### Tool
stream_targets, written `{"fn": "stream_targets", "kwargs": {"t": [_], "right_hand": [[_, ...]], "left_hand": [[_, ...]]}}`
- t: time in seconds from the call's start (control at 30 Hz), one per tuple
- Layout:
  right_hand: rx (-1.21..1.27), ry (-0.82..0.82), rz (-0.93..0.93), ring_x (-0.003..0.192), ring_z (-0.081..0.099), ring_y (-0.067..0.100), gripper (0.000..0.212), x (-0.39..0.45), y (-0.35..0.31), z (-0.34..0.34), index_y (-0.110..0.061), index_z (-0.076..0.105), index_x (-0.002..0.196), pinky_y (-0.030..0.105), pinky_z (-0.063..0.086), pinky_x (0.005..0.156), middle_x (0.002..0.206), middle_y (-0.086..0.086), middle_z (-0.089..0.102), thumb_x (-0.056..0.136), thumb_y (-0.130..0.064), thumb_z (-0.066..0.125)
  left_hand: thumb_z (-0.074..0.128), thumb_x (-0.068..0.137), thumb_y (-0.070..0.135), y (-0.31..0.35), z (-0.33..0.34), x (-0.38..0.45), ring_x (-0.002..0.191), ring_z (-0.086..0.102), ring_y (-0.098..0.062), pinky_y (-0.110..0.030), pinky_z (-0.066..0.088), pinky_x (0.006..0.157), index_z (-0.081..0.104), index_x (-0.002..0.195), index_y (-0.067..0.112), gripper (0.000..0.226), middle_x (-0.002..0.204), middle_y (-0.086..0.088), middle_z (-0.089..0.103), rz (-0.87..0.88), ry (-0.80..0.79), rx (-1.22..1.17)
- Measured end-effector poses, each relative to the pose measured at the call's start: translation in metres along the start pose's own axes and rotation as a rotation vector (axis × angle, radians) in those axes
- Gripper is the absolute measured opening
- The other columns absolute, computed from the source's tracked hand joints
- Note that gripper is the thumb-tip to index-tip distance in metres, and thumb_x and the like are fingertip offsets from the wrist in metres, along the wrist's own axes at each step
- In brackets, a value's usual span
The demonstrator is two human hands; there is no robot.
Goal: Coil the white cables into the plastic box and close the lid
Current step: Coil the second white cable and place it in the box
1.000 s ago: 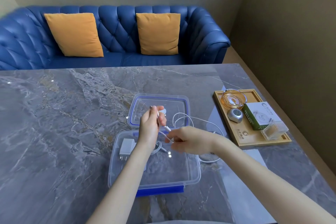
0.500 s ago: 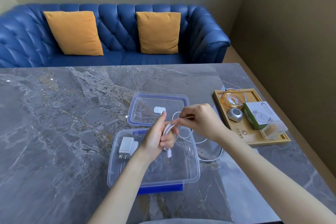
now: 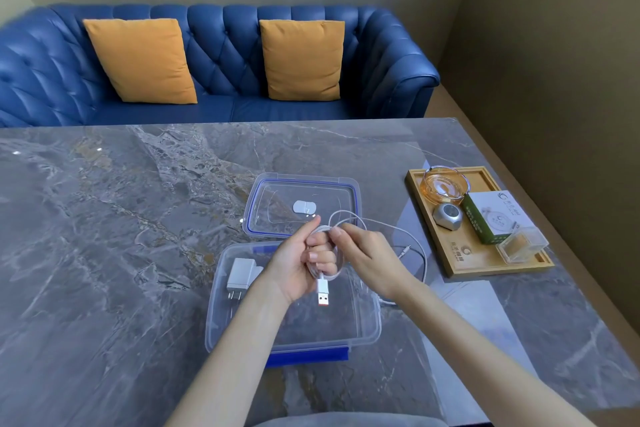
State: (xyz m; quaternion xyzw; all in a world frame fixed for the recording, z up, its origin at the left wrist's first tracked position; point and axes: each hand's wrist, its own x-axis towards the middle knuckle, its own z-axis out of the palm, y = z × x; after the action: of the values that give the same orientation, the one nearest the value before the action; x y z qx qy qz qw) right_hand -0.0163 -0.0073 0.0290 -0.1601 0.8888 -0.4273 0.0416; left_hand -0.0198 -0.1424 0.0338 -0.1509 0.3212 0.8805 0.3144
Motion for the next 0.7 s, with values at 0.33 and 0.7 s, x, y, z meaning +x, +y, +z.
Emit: {"fn": "stream_targets", "kwargs": {"t": [0.33,0.7], "right_hand": [[0.017,0.208,0.091,0.06,0.048,0.019,0.04,0.006,0.007,-0.004,-0.002,0.051,0.075,0.032,0.034,0.059,0.063,0.005,0.054,0.098,-0.031,0.035],[0.186,0.217,0.11,0.054,0.038,0.01,0.04,0.007,0.006,-0.004,-0.012,0.045,0.065,0.026,0.032,0.055,0.056,-0.006,0.043,0.098,-0.032,0.034]], "left_hand": [[0.068,0.077,0.023,-0.024,0.0,-0.001,0.086,0.061,-0.017,-0.028,0.045,0.08,0.059,0.101,0.009,0.029,0.088,-0.004,0.066,0.403,0.291,0.817],[0.042,0.095,0.026,-0.036,-0.003,-0.007,0.075,0.067,-0.024,-0.036,0.047,0.067,0.06,0.079,0.012,0.027,0.073,-0.008,0.071,0.659,0.447,1.036]]}}
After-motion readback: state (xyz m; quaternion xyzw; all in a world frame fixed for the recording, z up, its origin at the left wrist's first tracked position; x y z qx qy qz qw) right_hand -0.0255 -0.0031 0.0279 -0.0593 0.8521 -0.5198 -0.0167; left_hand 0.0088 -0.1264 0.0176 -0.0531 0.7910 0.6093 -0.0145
